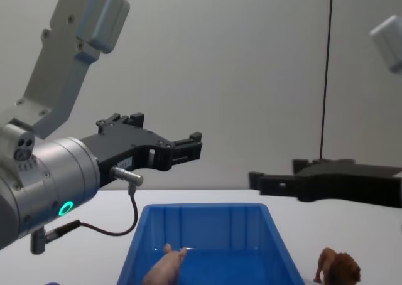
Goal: Pick up the two dolls from the table and place them into the box.
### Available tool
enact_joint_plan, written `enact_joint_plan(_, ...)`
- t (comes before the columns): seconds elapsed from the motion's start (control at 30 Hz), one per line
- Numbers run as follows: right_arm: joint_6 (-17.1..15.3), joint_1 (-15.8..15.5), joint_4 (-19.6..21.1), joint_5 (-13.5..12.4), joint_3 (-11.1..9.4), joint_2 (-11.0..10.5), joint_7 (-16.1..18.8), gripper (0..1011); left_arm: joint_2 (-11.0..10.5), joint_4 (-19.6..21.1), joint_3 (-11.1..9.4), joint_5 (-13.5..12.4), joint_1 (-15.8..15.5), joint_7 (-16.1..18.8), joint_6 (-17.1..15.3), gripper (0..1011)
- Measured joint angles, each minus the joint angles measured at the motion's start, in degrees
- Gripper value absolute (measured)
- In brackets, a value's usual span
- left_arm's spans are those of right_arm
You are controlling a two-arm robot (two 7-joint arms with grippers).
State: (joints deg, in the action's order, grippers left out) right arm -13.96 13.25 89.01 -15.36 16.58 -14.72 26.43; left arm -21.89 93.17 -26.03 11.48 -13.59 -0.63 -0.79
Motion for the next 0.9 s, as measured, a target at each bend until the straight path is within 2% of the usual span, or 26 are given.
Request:
enact_joint_plan(0.5,0.4,-6.2,4.9,-3.5,-2.3,-5.0,-4.5,1001,0.0,0.0,0.0,0.0,0.0,0.0,0.0,1001)
enact_joint_plan(0.9,-1.1,-8.7,5.2,-4.9,-2.8,-6.6,-5.8,1001,0.0,0.0,0.0,0.0,0.0,0.0,0.0,1001)
